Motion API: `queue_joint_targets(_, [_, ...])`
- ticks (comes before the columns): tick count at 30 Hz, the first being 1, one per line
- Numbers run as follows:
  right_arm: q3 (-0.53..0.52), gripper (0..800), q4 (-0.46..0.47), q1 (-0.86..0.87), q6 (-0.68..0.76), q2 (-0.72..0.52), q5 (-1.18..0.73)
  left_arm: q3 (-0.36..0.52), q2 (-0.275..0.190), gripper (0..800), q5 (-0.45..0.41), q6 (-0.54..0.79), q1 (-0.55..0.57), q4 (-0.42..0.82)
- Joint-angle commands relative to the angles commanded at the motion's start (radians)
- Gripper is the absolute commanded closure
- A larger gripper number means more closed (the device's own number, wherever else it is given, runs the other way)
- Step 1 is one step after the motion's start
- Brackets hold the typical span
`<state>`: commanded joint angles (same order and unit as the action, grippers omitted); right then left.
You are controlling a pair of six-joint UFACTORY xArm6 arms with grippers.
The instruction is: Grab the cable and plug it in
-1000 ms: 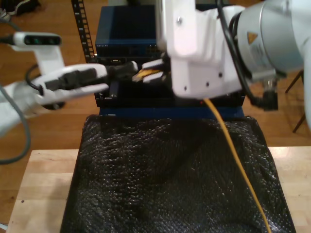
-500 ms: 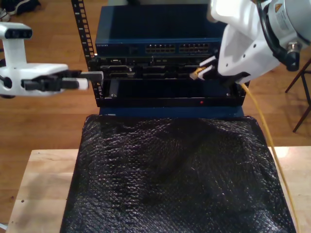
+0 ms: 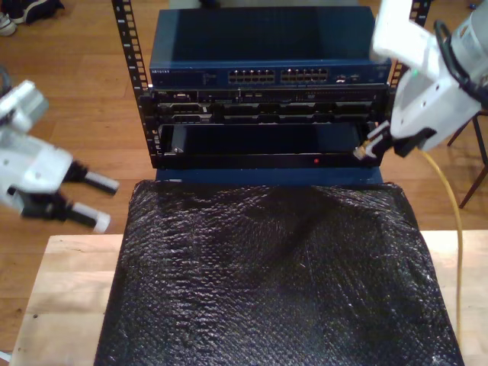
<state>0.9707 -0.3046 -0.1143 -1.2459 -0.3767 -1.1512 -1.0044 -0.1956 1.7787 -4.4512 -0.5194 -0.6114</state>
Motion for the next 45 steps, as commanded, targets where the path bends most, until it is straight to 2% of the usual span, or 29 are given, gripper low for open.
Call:
queue_joint_targets(4, [-0.083, 800, 0.006, 0.002, 0.002, -0.018, 0.003, 0.055, -0.043, 0, -0.017, 0.178, -0.028, 0.157])
queue_joint_targets(9, [-0.167, 800, 0.017, -0.002, 0.005, -0.055, 0.011, 0.097, -0.054, 0, -0.020, 0.397, -0.190, 0.249])
queue_joint_targets(15, [-0.187, 800, 0.074, -0.006, 0.068, -0.078, 0.006, 0.098, -0.055, 0, -0.011, 0.749, -0.408, 0.338])
queue_joint_targets(19, [-0.207, 800, 0.089, -0.020, 0.094, -0.094, 0.005, 0.127, -0.057, 0, 0.011, 0.913, -0.546, 0.414])
queue_joint_targets(22, [-0.212, 800, 0.089, -0.020, 0.094, -0.106, 0.005, 0.160, -0.080, 0, 0.012, 1.019, -0.611, 0.473])
queue_joint_targets(30, [-0.212, 800, 0.089, -0.020, 0.094, -0.107, 0.003, 0.334, -0.126, 0, -0.023, 1.142, -0.723, 0.606])
queue_joint_targets(38, [-0.232, 800, 0.089, -0.020, 0.094, -0.112, 0.003, 0.519, -0.169, 0, -0.201, 1.157, -0.755, 0.617])
queue_joint_targets(45, [-0.249, 800, 0.089, -0.021, 0.094, -0.110, 0.006, 0.560, -0.222, 0, -0.210, 1.183, -0.756, 0.617])
